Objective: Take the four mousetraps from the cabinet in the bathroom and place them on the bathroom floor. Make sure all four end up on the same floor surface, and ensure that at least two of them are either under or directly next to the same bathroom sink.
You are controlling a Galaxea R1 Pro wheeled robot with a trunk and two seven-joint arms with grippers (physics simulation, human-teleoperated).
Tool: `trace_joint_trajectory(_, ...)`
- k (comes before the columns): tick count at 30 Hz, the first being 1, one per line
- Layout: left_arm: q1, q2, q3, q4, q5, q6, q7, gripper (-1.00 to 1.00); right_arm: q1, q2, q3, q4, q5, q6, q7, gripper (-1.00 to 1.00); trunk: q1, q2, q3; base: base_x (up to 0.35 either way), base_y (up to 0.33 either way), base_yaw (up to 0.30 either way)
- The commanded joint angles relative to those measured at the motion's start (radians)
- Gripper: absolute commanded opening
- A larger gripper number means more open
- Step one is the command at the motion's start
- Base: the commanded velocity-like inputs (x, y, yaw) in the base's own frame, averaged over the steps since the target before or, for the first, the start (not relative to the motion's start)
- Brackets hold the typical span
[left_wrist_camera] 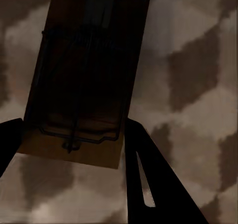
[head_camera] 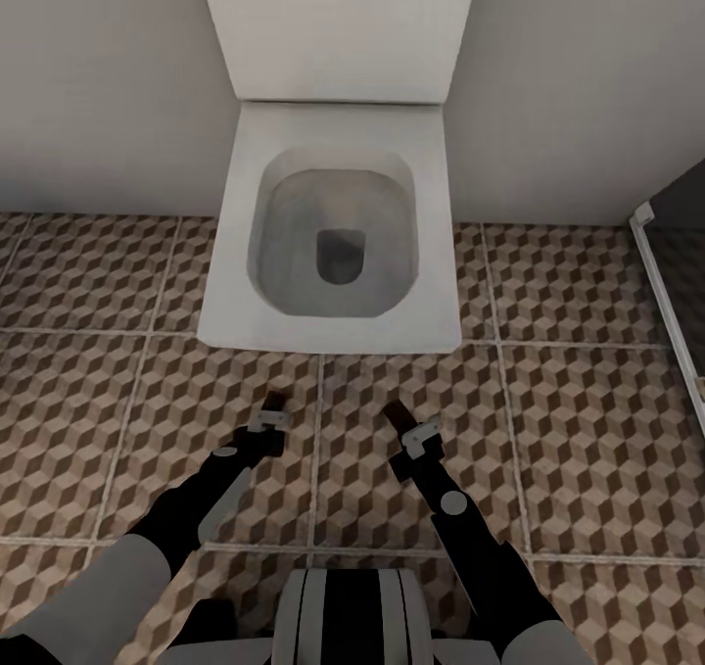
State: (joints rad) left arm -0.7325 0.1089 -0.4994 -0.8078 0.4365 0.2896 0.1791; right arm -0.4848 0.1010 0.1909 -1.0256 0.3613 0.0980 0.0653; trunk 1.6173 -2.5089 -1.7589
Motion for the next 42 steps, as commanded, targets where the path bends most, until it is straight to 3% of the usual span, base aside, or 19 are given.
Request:
trace_joint_trajectory(1,-0.001,0.002,-0.007,-0.002,0.007,0.003,0.011,-1.00,0.000,0.000,-0.001,-0.002,0.010,0.007,0.003,-1.00,0.000,0.000,-0.001,0.151,0.000,0.000)
trace_joint_trajectory(9,-0.001,0.002,-0.018,-0.004,0.007,0.003,0.011,-1.00,0.000,0.012,-0.001,-0.001,0.011,0.010,-0.010,-1.00,0.000,0.000,-0.001,0.061,0.000,0.000)
trace_joint_trajectory(19,-0.001,0.002,-0.022,-0.004,0.007,0.003,0.011,-1.00,0.000,0.074,-0.001,0.056,0.013,0.008,-0.119,-1.00,0.000,0.000,-0.001,0.003,0.000,0.000)
trace_joint_trajectory(31,-0.001,0.000,-0.071,-0.003,0.008,0.003,0.012,-1.00,-0.001,0.074,-0.001,0.083,0.014,0.006,-0.140,-1.00,0.000,0.000,-0.001,0.000,0.000,0.000)
trace_joint_trajectory(42,-0.001,-0.002,-0.080,0.036,0.008,0.002,0.011,-1.00,-0.002,0.074,-0.001,0.084,0.014,0.006,-0.140,-1.00,0.000,0.000,-0.001,0.000,0.000,0.000)
